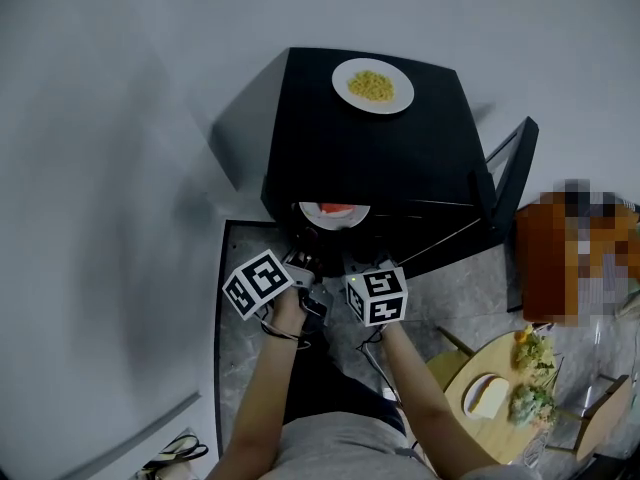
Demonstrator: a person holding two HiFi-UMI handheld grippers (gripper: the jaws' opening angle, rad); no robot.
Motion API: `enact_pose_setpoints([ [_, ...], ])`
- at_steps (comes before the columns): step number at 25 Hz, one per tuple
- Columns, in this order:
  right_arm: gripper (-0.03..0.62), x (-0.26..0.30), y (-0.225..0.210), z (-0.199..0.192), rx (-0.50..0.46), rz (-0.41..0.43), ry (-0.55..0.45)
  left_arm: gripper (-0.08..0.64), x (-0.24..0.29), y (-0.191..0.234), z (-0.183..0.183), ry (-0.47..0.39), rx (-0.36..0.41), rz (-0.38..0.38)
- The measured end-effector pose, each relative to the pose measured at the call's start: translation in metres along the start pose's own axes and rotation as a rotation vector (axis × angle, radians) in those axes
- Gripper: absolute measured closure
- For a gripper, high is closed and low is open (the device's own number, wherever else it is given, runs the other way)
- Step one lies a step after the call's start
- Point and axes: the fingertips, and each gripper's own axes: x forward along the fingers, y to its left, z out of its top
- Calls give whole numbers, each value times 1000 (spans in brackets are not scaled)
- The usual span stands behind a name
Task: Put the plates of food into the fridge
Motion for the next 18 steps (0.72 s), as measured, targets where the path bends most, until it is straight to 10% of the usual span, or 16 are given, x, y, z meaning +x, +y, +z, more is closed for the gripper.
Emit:
enact_pose_setpoints([
  [7,578,24,-8,19,16,-12,-4,538,-20,-30,-4,13,285,-99],
  [18,578,23,-9,37,80,-21,-79,538,-40,-55,3,-108,857,3],
])
